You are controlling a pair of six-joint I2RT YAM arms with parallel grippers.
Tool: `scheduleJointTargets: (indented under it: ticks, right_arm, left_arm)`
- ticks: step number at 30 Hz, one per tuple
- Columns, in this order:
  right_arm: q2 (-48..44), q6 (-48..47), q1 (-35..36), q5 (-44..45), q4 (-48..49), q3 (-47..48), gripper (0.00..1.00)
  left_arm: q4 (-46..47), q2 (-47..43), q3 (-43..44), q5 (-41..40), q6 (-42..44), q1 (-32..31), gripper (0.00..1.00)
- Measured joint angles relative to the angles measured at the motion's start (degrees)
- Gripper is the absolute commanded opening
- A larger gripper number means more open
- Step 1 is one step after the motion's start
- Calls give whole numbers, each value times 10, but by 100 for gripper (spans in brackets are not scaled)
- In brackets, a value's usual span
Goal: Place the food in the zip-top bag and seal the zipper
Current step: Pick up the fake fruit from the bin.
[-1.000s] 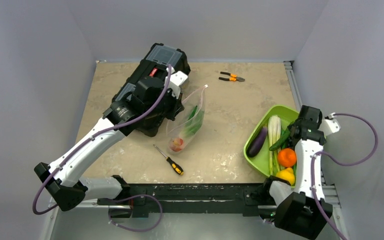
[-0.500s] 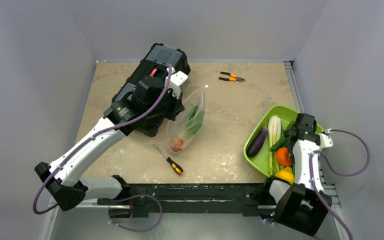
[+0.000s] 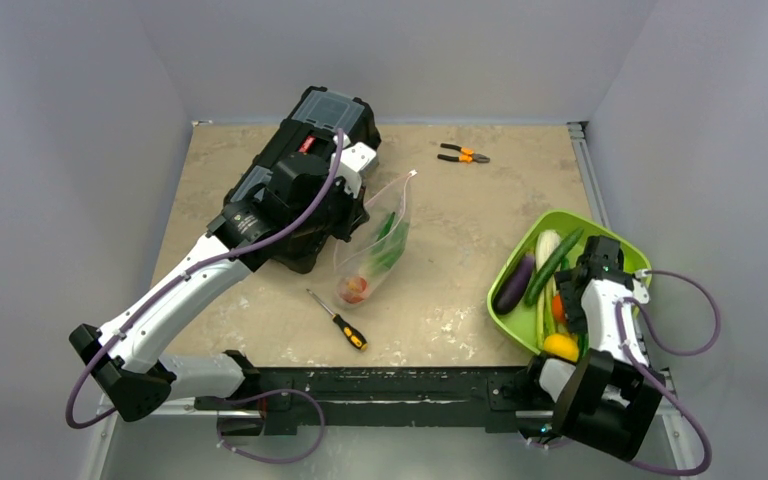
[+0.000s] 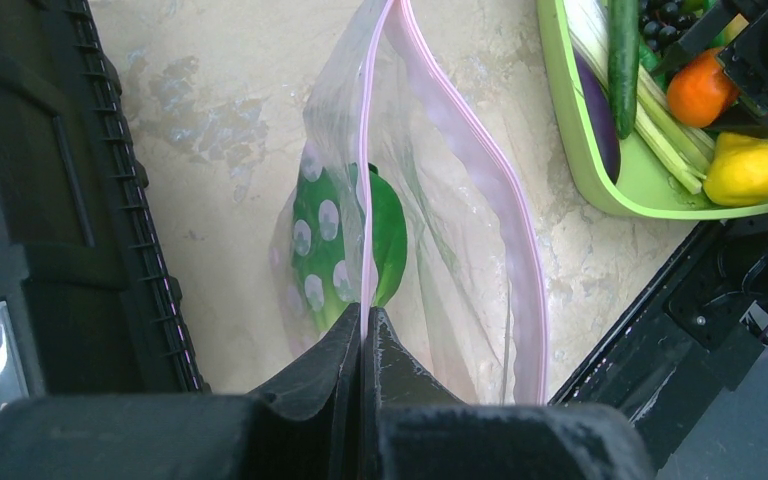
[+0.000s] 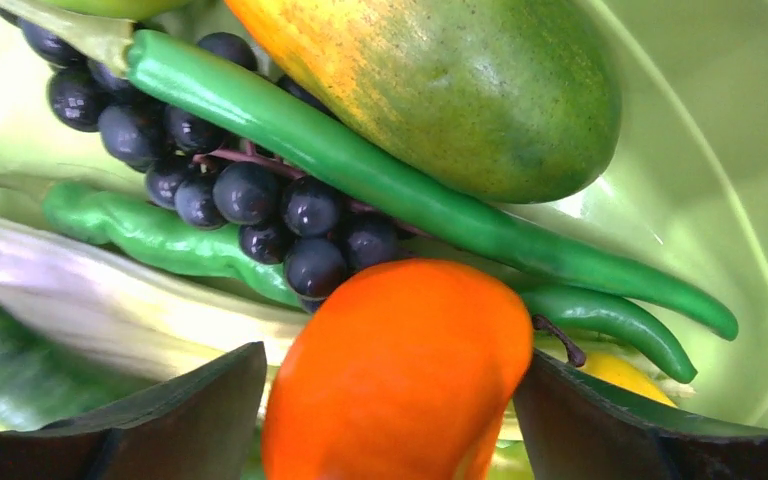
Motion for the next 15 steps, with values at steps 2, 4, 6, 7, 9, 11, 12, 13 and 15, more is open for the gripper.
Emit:
scheduleJointTargets:
  ticks: [2,4,6,7,9,11,12,13,15]
  right_arm:
    - [-16,-1,0,-5,-4,1,67]
    - [-44,-3,0,-8,-11,4,44]
    - [-72,-8,0,-12,-15,13,26]
    - [-86,-8,0,-16,-14,19,20]
    - [-104,-12,0,-19,-14,31,10]
    - [-116,-26,0,-30,-12,44,1]
    - [-120,-32,0,-38,-8,50,0]
    - [-123,-40,0,-48,-4,55,0]
    - [-124,-56,0,-67,2,65,0]
  left_arm:
    - [0,0,0,0,0,0,0]
    - [0,0,0,0,0,0,0]
    - [0,1,0,2,0,0,0]
    - [0,2,0,2,0,0,0]
    - [0,3,0,3,0,0,0]
    - [0,4,0,4,0,0,0]
    - [0,4,0,4,0,0,0]
    - [0,4,0,4,0,0,0]
    - [0,4,0,4,0,0,0]
